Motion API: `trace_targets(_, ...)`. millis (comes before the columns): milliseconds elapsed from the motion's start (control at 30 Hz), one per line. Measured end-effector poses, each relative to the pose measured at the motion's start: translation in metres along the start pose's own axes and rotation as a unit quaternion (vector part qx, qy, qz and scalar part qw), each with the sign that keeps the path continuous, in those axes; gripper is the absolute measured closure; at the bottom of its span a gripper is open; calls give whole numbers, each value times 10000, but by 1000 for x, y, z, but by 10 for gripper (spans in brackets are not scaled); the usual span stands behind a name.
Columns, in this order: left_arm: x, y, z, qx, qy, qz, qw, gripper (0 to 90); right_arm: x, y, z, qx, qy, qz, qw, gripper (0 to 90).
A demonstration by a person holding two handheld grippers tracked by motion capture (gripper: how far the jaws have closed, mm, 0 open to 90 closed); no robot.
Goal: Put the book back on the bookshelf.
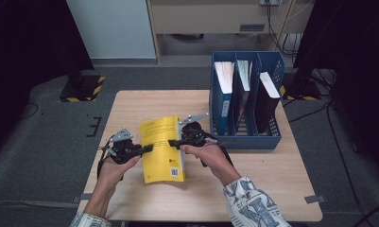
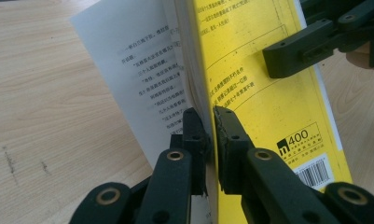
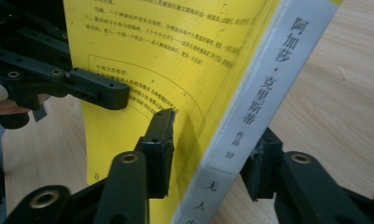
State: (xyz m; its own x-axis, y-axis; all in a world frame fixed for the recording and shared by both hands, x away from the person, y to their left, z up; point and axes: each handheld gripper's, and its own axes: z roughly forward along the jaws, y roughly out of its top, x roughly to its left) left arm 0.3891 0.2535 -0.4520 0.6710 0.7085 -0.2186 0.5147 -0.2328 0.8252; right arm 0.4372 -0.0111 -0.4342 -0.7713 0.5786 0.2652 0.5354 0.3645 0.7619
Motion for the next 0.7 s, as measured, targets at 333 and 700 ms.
trace_targets(333, 3, 22, 9, -101, 272, 156, 9995, 842, -7, 14, -3, -350, -361, -200, 9985, 659)
trace_targets(700, 6, 28, 15, -127, 431, 297, 9985, 845, -14, 22, -5, -415, -296, -195, 9985, 630)
